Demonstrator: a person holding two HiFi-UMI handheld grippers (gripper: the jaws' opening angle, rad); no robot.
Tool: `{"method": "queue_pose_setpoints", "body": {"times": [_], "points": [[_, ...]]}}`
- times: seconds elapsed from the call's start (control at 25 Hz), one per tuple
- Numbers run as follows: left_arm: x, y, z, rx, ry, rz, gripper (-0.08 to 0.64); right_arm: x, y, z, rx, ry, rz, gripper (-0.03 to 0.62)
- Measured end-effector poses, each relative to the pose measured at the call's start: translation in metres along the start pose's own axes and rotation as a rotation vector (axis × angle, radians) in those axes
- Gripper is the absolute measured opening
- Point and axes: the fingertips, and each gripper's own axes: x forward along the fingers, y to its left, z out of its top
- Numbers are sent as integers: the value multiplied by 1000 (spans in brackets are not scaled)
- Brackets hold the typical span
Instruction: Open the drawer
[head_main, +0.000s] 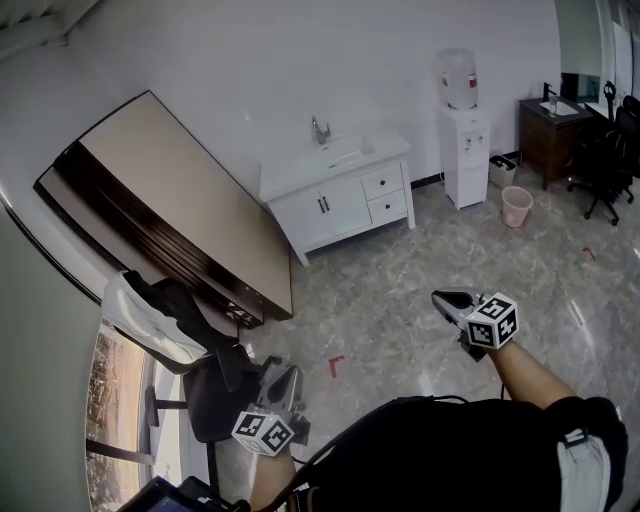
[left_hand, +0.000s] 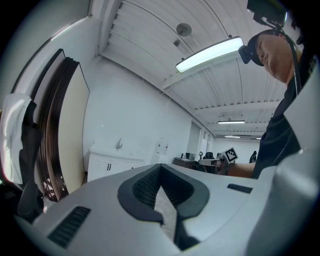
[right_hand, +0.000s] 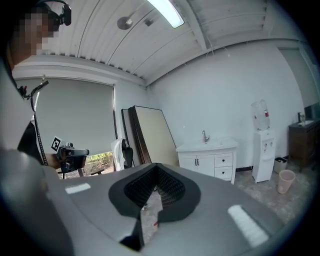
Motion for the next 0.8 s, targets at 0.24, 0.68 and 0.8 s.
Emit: {"method": "queue_pose_setpoints", "body": {"times": [0.24,0.68,0.8], "points": [[43,16,1,-7,16,-45,-5,9,-28,-11,26,19,-43,-3],[88,121,42,12,3,-180,-5,85,-22,31,-5,-5,-177,-3],[89,165,63,17,-2,-201,-5,121,-9,50,-12,-18,-206,-3]]}}
